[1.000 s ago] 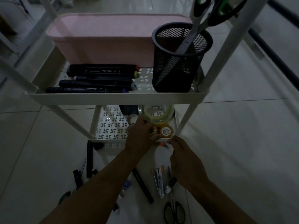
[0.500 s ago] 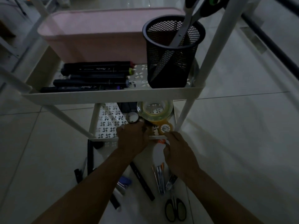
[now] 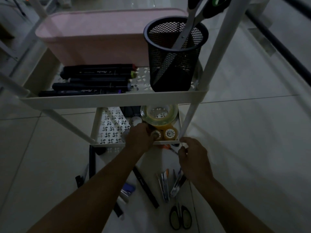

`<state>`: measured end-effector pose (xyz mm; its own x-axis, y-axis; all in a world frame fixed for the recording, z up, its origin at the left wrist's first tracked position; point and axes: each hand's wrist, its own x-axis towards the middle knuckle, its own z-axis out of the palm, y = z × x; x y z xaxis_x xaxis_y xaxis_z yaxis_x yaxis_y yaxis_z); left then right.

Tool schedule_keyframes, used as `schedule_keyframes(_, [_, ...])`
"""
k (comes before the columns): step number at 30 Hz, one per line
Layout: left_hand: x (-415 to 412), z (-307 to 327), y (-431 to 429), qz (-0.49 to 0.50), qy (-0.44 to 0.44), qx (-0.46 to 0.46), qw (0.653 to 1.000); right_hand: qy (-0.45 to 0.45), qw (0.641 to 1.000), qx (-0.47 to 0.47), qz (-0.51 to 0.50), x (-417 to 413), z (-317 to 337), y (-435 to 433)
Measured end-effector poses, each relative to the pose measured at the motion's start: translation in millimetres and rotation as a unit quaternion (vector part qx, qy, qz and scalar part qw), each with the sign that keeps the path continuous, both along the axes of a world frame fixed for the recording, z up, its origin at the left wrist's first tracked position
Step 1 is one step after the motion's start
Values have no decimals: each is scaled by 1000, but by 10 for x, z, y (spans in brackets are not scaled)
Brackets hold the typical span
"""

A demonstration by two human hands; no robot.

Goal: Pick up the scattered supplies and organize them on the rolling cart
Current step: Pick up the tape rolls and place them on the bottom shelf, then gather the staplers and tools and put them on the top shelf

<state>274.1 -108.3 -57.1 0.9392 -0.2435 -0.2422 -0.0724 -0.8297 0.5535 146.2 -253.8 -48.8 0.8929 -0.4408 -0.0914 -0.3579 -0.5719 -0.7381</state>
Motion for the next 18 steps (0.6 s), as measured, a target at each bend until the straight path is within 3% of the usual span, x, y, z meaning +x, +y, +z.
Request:
schedule_keyframes(5, [-63, 29, -31, 3, -6, -28, 1000, 9, 1000, 3, 11, -86, -38, -49])
schedule_keyframes(10, [-417, 218, 196, -4, -181, -38, 983, 67, 997, 4, 25, -275, -123, -52])
schedule_keyframes(14, [-824, 51, 531, -95, -82, 28, 992, 126, 991, -32, 37, -436, -205, 22])
schedule_keyframes(18, [-1183, -159, 633, -115, -9, 90, 989, 177, 984, 8, -15, -608, -309, 124])
